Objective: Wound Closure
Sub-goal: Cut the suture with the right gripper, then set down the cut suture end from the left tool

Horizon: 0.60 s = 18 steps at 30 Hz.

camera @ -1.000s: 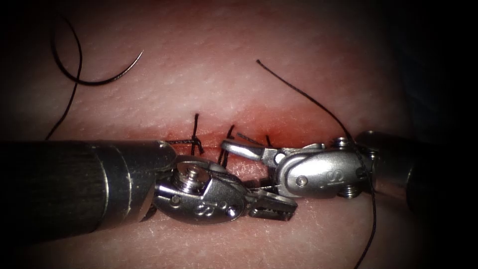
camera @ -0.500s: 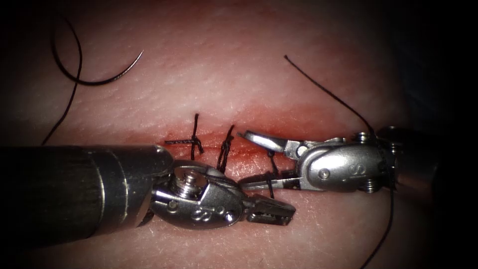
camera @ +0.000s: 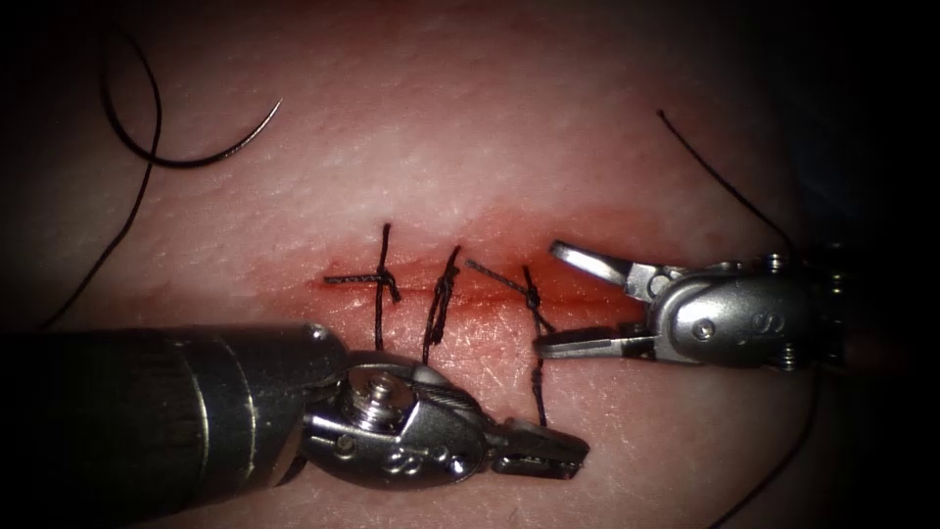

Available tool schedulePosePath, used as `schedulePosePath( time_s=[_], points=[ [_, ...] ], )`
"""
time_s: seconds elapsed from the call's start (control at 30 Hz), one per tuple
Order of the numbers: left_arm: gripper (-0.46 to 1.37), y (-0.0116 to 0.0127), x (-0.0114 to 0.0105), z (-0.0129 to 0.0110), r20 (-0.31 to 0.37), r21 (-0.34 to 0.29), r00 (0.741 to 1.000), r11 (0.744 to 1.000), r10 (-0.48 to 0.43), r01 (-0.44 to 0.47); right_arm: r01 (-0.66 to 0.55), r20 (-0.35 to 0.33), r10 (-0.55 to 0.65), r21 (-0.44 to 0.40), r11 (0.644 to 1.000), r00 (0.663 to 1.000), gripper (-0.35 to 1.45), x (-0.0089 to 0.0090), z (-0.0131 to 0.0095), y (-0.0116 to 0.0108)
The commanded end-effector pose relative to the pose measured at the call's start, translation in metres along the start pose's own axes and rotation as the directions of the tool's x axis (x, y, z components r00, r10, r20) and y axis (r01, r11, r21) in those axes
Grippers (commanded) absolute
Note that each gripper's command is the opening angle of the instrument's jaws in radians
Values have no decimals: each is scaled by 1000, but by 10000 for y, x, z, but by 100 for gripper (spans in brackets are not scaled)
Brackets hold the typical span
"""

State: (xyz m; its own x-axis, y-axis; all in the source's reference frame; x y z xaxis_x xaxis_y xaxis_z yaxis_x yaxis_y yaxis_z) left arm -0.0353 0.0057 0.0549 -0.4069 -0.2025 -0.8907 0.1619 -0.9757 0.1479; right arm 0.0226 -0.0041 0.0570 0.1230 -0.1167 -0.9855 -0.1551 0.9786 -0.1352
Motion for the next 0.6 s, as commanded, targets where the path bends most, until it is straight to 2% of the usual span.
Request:
schedulePosePath(
  time_s=[0.03, 0.17, 0.33, 0.5, 0.6],
  points=[
    [-35, 1, -1, 4, -6, -11, 1000, 1000, 1, -1, -1, 3, 1, -1, 1000, 1000, 126, -1, -1, 1],
    [-35, 5, -1, 16, -12, -16, 1000, 1000, 0, 0, -21, 33, 22, -39, 999, 999, 126, -4, -10, 6],
    [-35, 17, -1, 33, -44, -31, 998, 999, -45, 44, -66, 90, 74, -86, 994, 993, 126, -13, -29, 14],
    [-35, 28, -3, 47, -84, -45, 985, 988, -153, 150, -91, 128, 106, -119, 989, 986, 126, -20, -44, 18],
    [-35, 34, -7, 55, -105, -69, 965, 969, -242, 236, -106, 143, 125, -134, 985, 982, 126, -21, -49, 19]
  ],
)
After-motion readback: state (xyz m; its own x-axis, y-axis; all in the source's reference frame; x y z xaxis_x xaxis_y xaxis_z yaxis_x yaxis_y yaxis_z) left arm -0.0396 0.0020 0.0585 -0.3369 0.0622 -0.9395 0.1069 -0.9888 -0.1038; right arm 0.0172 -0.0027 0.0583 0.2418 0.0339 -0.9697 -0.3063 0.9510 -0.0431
